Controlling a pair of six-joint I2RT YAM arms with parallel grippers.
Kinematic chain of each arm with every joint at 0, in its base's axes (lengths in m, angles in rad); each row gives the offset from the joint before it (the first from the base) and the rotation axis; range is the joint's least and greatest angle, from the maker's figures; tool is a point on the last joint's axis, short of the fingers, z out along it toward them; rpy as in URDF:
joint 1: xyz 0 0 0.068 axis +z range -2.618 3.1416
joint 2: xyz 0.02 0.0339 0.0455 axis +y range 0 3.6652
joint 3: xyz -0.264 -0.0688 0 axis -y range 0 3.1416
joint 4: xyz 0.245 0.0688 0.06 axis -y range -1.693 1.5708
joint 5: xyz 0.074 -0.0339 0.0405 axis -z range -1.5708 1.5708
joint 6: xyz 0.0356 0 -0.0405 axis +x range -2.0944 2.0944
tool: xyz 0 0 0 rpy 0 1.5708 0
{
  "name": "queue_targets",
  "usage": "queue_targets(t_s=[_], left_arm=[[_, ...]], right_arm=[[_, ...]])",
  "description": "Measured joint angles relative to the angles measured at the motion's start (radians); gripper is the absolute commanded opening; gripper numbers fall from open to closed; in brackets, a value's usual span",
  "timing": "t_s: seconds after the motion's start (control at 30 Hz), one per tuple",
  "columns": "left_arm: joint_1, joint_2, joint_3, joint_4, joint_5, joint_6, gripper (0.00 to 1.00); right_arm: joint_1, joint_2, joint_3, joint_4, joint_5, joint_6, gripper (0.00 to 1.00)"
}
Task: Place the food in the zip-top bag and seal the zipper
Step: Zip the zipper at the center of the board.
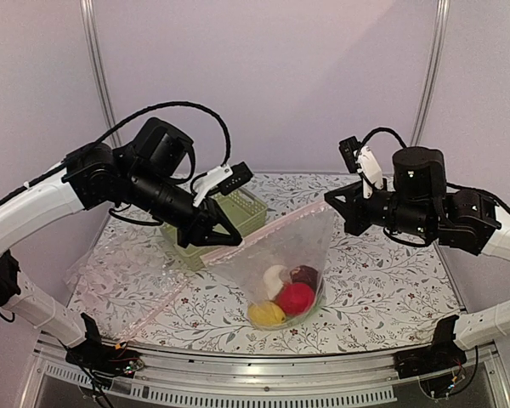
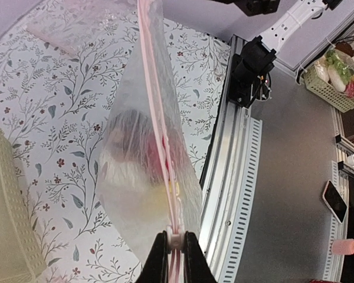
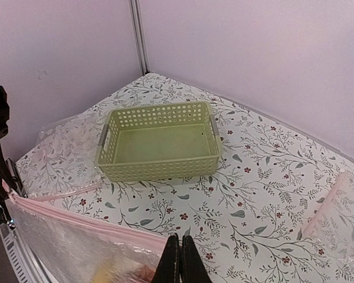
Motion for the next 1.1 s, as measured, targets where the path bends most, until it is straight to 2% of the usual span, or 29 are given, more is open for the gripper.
queue_targets(t_s=[0.53,1.03,1.1], left_arm=[[0.025,-0.052,-0.027,-0.039,-0.041,0.0,0.0],[0.04,-0.057,-0.047,-0.03,-0.056,0.0,0.0],[0.042,-0.057,-0.048,-0.034,-0.058,-0.001,0.09]], right_arm=[[-0.108,0.034,0.011,-0.011,0.074,0.008,0.0],[-0.117,0.043,0.011,-0.01,0.06,0.016,0.0],[-0.126,0.043,0.013,-0.011,0.022,0.012,0.0]])
